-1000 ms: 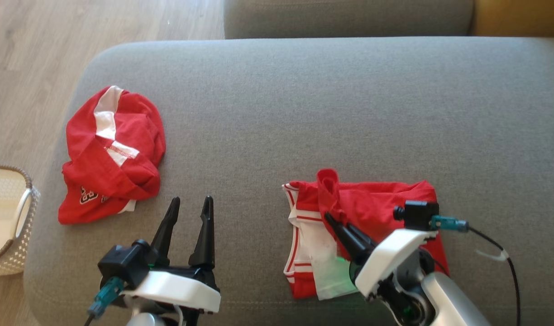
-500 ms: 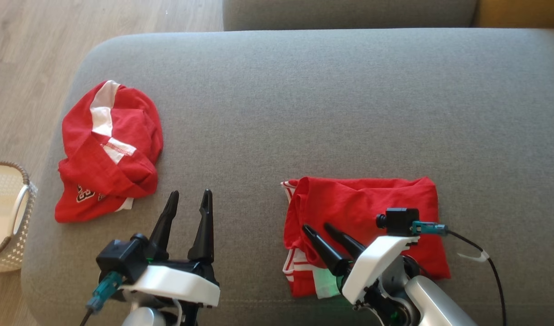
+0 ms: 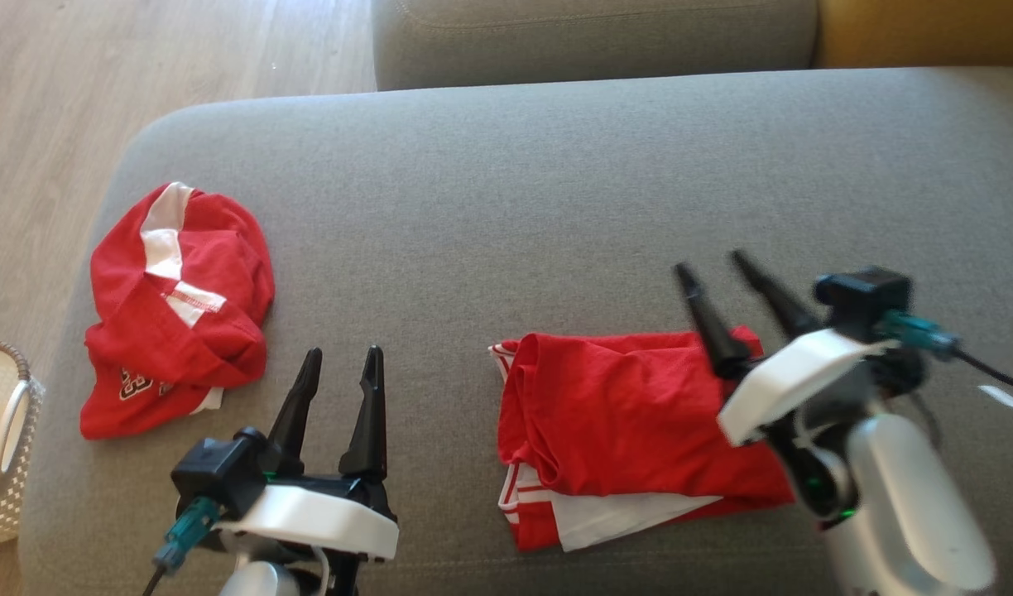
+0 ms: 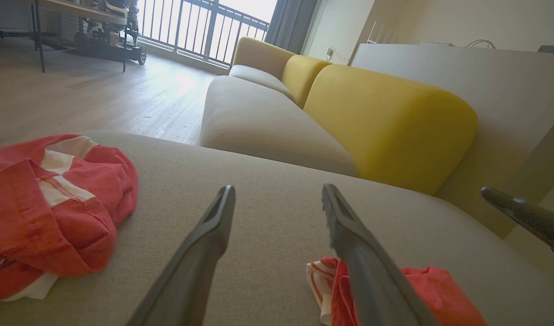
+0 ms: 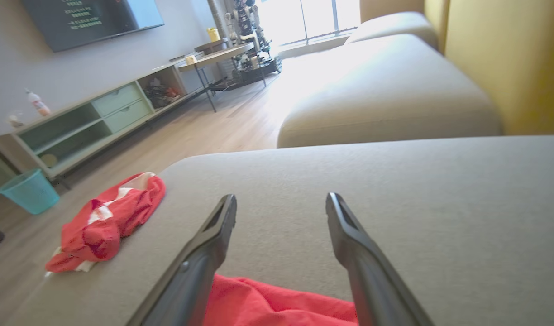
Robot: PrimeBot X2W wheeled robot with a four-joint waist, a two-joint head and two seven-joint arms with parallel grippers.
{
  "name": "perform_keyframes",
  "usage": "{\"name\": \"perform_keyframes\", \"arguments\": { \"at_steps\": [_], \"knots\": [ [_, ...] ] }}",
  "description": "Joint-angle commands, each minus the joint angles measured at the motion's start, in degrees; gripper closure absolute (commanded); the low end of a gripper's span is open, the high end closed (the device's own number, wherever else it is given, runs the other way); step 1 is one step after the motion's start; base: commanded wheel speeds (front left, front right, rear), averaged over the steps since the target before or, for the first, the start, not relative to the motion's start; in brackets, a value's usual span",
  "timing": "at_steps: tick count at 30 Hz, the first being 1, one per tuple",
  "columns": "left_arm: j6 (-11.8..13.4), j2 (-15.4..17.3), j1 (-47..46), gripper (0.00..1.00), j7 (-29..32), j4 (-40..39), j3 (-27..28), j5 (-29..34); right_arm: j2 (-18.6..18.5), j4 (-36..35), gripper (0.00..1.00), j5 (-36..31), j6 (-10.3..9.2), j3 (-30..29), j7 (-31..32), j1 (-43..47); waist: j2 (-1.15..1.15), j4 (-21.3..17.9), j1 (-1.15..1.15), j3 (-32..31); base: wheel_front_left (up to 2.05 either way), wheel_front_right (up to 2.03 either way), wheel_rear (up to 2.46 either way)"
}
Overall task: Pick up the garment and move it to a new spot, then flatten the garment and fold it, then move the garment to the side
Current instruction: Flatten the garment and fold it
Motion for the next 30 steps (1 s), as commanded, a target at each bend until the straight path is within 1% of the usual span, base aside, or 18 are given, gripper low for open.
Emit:
{"name": "perform_keyframes", "arguments": {
  "at_steps": [1, 3, 5, 7, 8, 9, 10, 11, 12, 15, 18, 21, 30],
  "knots": [
    [0.3, -0.1, -1.8, 0.00, -0.7, -2.3, 2.3, 0.7, 0.4, -4.6, 0.00, -5.2, 0.00, -1.8, -0.7, -0.1, 0.00, -0.5, 0.00, -0.2, 0.00, 0.00, 0.00],
    [0.3, -0.1, -1.8, 0.00, -0.7, -2.6, 2.4, 0.8, 0.3, -6.7, 0.00, -10.9, 0.00, -5.5, -1.8, 1.1, 0.00, -0.9, 0.00, -0.2, 0.00, 0.00, 0.00],
    [0.3, -0.1, -1.9, 0.00, -0.7, -2.8, 2.6, 0.8, 0.0, -8.6, 0.00, -16.4, 0.00, -7.2, -3.7, 2.5, 0.00, -1.3, 0.00, -0.2, 0.00, 0.00, 0.00],
    [0.4, -0.1, -2.1, 0.00, -0.7, -2.9, 2.7, 0.8, 0.1, -9.9, 0.00, -19.0, 0.00, -9.4, -5.9, 4.1, 0.00, -1.5, 0.00, -0.2, 0.00, 0.00, 0.00],
    [0.4, -0.1, -2.1, 0.00, -0.7, -2.9, 2.7, 0.8, 0.1, -9.9, 0.00, -19.0, 0.00, -9.4, -5.9, 4.1, 0.00, -1.5, 0.00, -0.2, 0.00, 0.00, 0.00],
    [0.4, -0.1, -2.2, 0.00, -0.7, -3.0, 2.8, 0.8, 0.1, -10.5, 0.00, -20.8, 0.00, -10.2, -7.4, 4.9, 0.00, -1.7, 0.00, -0.2, 0.00, 0.00, 0.00],
    [0.4, -0.1, -2.3, 0.00, -0.7, -3.0, 2.9, 0.8, -0.7, -11.6, 0.00, -25.2, 0.00, -10.8, -10.6, 6.6, 0.00, -1.9, 0.00, -0.2, 0.00, 0.00, 0.00],
    [0.4, -0.1, -2.3, 0.00, -0.7, -3.1, 2.9, 0.8, -0.9, -12.0, 0.00, -26.9, 0.00, -11.3, -12.2, 7.5, 0.00, -1.9, 0.00, -0.2, 0.00, 0.00, 0.00],
    [0.4, -0.1, -2.3, 0.00, -0.7, -3.1, 2.9, 0.8, -0.9, -12.0, 0.00, -26.9, 0.00, -11.3, -12.2, 7.5, 0.00, -1.9, 0.00, -0.2, 0.00, 0.00, 0.00],
    [0.3, -0.1, -1.7, 0.00, -0.7, -2.9, 3.1, 0.9, -0.2, -13.5, 0.00, -28.6, 0.00, -14.8, -17.3, 10.4, 0.00, -2.4, 0.00, -0.4, 0.00, 0.00, 0.00],
    [0.0, -0.1, -1.0, 0.00, -0.7, -2.5, 3.5, 1.1, 0.2, -13.9, 0.00, -28.9, 0.00, -16.2, -19.2, 12.2, 0.00, -2.7, 0.00, -0.6, 0.00, 0.00, 0.00],
    [0.0, -0.1, -0.5, 0.00, -0.7, -2.6, 3.9, 1.3, 0.4, -13.3, 0.00, -29.2, 0.00, -16.7, -19.8, 13.6, 0.00, -2.9, 0.00, -0.8, 0.00, 0.00, 0.00],
    [0.2, -0.1, 0.4, 0.00, -0.7, -3.1, 3.9, 1.1, 0.4, -14.1, 0.00, -26.6, 0.00, -15.8, -20.1, 14.8, 0.00, -3.1, 0.00, -1.3, 0.00, 0.00, 0.00]
  ]
}}
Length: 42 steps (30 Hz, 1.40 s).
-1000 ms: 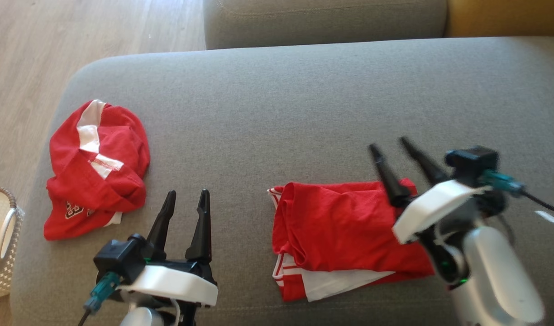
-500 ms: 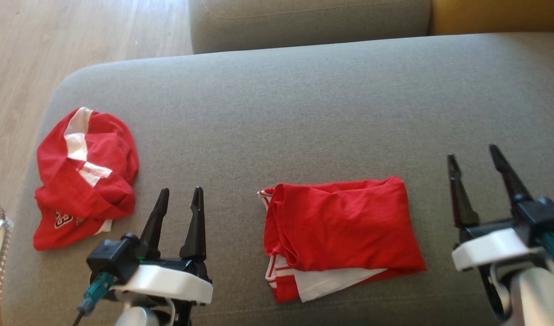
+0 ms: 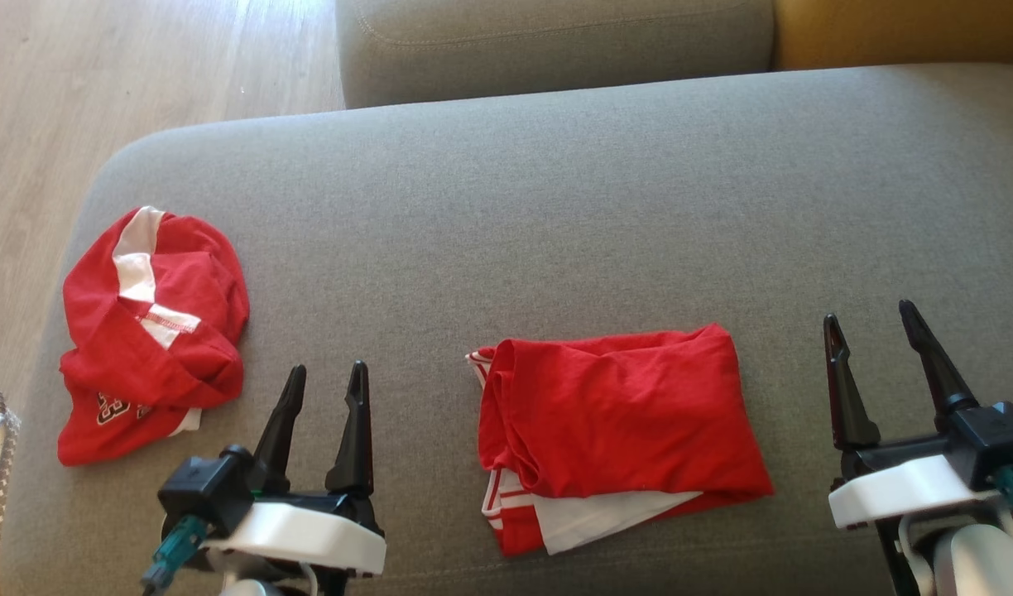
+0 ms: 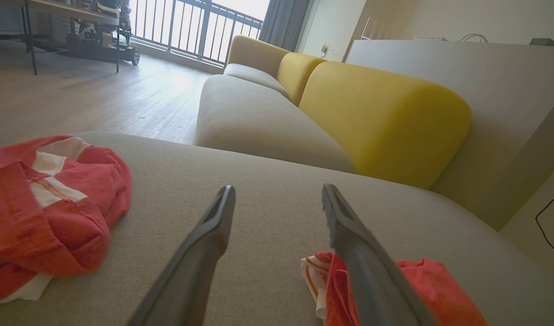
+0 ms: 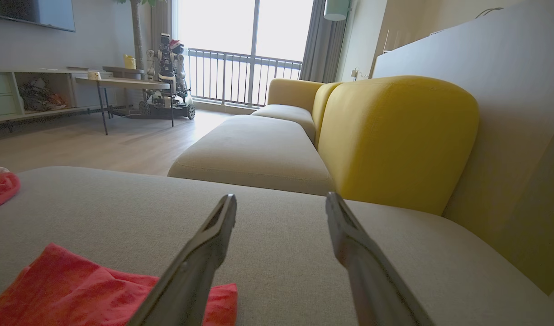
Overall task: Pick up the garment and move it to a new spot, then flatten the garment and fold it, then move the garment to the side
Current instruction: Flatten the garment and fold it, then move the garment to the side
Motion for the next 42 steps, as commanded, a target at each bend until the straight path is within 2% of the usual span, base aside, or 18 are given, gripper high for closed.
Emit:
{"name": "perform_keyframes", "arguments": {
  "at_steps": [1, 15, 18, 31, 42],
  "knots": [
    [0.2, -0.2, -2.0, 0.00, -0.7, -2.2, 2.0, 0.2, -0.2, -2.3, 0.00, 0.3, -0.01, 1.4, -0.5, -1.1, 0.00, 0.0, 0.00, 0.0, 0.00, 0.00, 0.00],
    [0.3, -0.2, -1.8, 0.00, -0.7, -2.3, 1.8, -0.1, -0.2, -1.7, 0.00, 0.2, -0.01, 1.0, -0.5, -0.7, 0.00, 0.0, 0.00, -0.3, 0.00, 0.00, 0.00],
    [0.2, -0.2, -1.8, 0.00, -0.7, -2.2, 1.6, 0.0, -0.2, 1.6, 0.00, 4.4, -0.01, 1.2, -0.5, -0.2, 0.00, 0.2, 0.00, -0.3, 0.00, 0.00, 0.00],
    [-0.3, -0.2, -3.0, 0.00, -0.7, -1.8, 1.3, 0.6, -0.2, 14.6, 0.00, 10.0, -0.01, 5.3, 3.1, -4.4, 0.00, 1.3, 0.00, 3.3, 0.00, 0.00, 0.00],
    [-0.7, -0.2, -5.3, 0.00, -0.7, -1.4, 1.5, 0.6, -0.2, 24.7, 0.00, 9.0, -0.01, 7.7, 3.5, -9.8, 0.00, 2.8, 0.00, 6.6, 0.00, 0.00, 0.00]
  ]
}}
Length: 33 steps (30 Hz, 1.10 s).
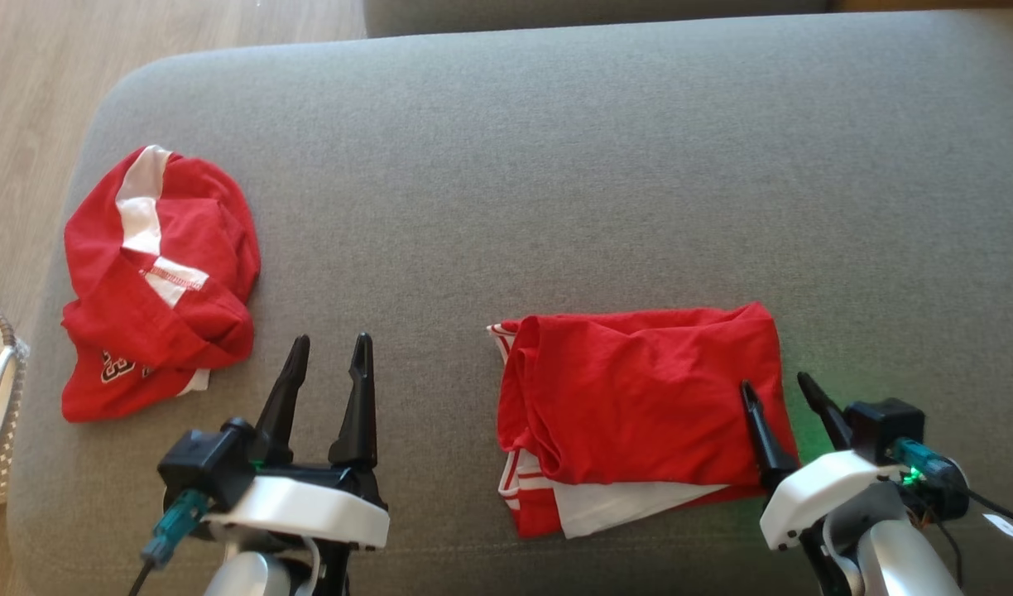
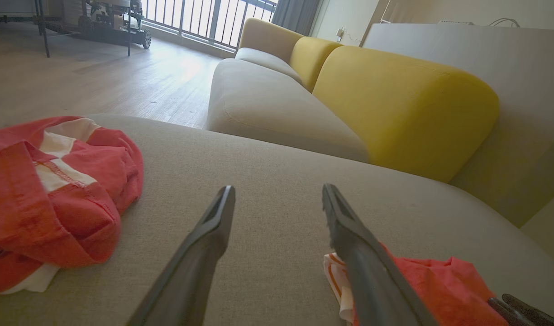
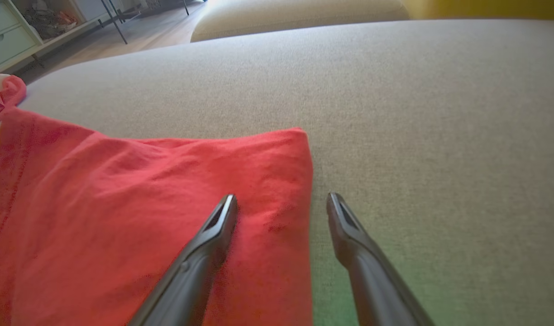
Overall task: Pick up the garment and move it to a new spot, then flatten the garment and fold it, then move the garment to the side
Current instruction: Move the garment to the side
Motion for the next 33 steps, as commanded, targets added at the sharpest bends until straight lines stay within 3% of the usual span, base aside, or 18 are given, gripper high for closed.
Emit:
{"name": "perform_keyframes", "arguments": {
  "at_steps": [1, 13, 14, 15, 16, 27, 33],
  "knots": [
    [-0.2, -0.1, -2.6, 0.00, -0.7, -1.5, 1.8, 0.5, -0.3, -0.3, 0.00, -0.5, -0.01, 1.6, 0.0, -2.1, 0.00, 0.3, 0.00, 0.3, 0.00, 0.00, 0.00],
    [0.1, -0.1, -3.8, 0.00, -0.7, -1.7, 1.6, 0.2, -0.3, 7.3, 0.00, -2.2, -0.01, 1.9, -1.0, -6.0, 0.00, 1.5, 0.00, 1.4, 0.00, 0.00, 0.00],
    [0.1, -0.1, -3.9, 0.00, -0.7, -1.7, 1.5, 0.2, -0.3, 7.8, 0.10, -2.3, -0.01, 2.0, -1.1, -6.2, 0.00, 1.6, 0.00, 1.5, 0.00, 0.00, 0.00],
    [0.1, -0.1, -3.9, 0.00, -0.7, -1.8, 1.5, 0.2, -0.3, 8.3, 0.80, -2.7, -0.01, 2.1, -1.1, -6.4, 0.00, 1.7, 0.00, 1.5, 0.00, 0.00, 0.00],
    [0.1, -0.1, -3.9, 0.00, -0.7, -1.8, 1.5, 0.2, -0.3, 8.9, 1.00, -3.3, -0.01, 2.3, -1.1, -6.4, 0.00, 1.8, 0.00, 1.4, 0.00, 0.00, 0.00],
    [0.3, -0.1, -3.3, 0.00, -0.7, -1.7, 2.3, 0.4, -0.4, 6.9, 1.00, -12.2, -0.01, 2.5, -3.2, -9.1, 0.00, 0.8, 0.00, 0.0, 0.00, 0.00, 0.00],
    [0.0, -0.1, -3.6, 0.00, -0.7, -2.1, 2.1, 1.0, -4.9, 2.2, 1.00, -14.4, -0.01, 6.8, -3.5, -13.8, 0.00, -1.2, 0.00, 0.0, 0.00, 0.00, 0.00]
  ]
}}
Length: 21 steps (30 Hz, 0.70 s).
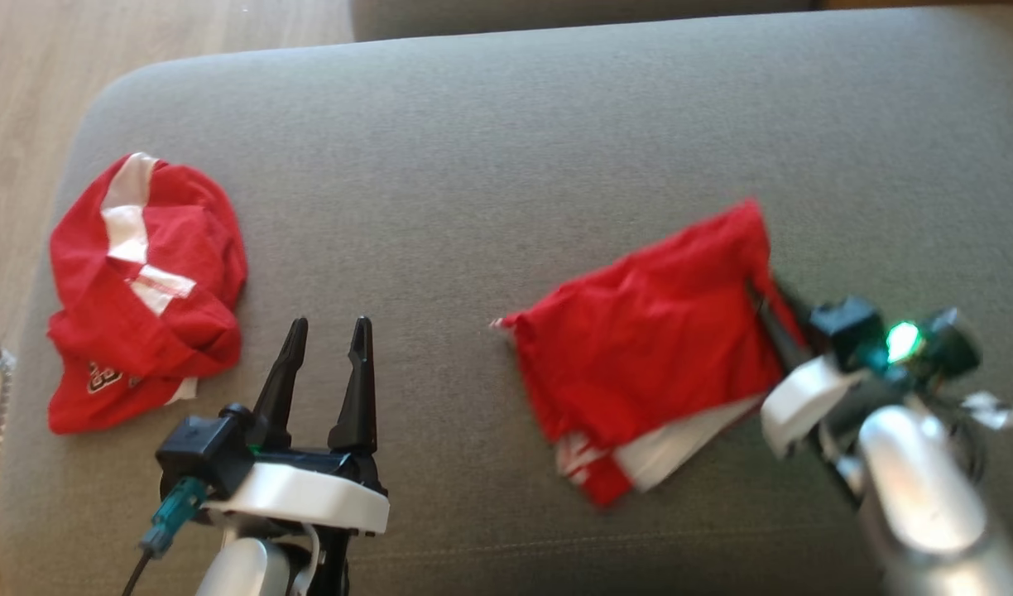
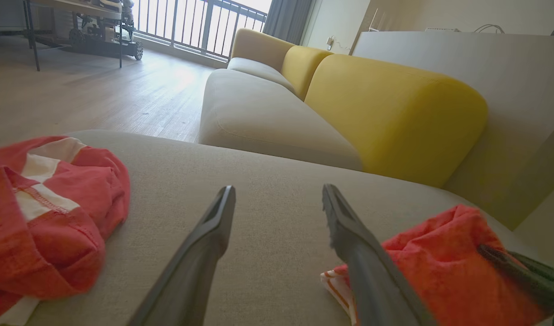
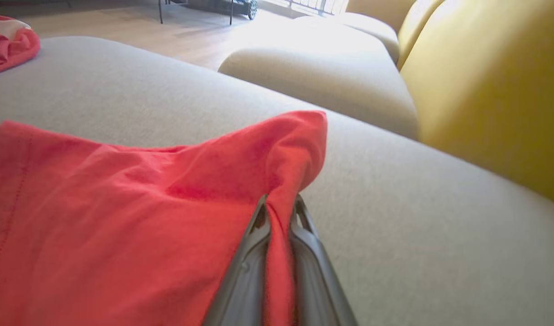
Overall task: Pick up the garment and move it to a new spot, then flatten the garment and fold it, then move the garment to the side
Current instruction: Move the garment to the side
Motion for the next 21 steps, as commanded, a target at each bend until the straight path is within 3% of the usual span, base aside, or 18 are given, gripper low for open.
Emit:
{"name": "perform_keyframes", "arguments": {
  "at_steps": [1, 11, 21],
  "knots": [
    [-0.2, -0.1, -2.1, 0.00, -0.7, -2.3, 2.0, 0.9, -2.0, -2.7, 1.00, 0.2, -0.02, 2.1, 0.1, -3.5, 0.00, -0.9, 0.00, 0.5, 0.00, 0.00, 0.00],
    [-2.2, -0.1, -8.5, 0.00, -0.7, -4.9, 1.0, 3.9, -13.4, -3.3, 1.00, 5.1, -0.02, 10.8, 3.8, -16.6, 0.00, -6.1, 0.00, 9.3, 0.00, 0.00, 0.00],
    [-6.0, -0.1, -18.9, 0.00, -0.7, -6.8, 1.2, 9.5, -21.7, 0.1, 1.00, 8.7, -0.02, 11.2, 3.4, -30.3, 0.00, -14.4, 0.00, 22.1, 0.00, 0.00, 0.00]
  ]
}}
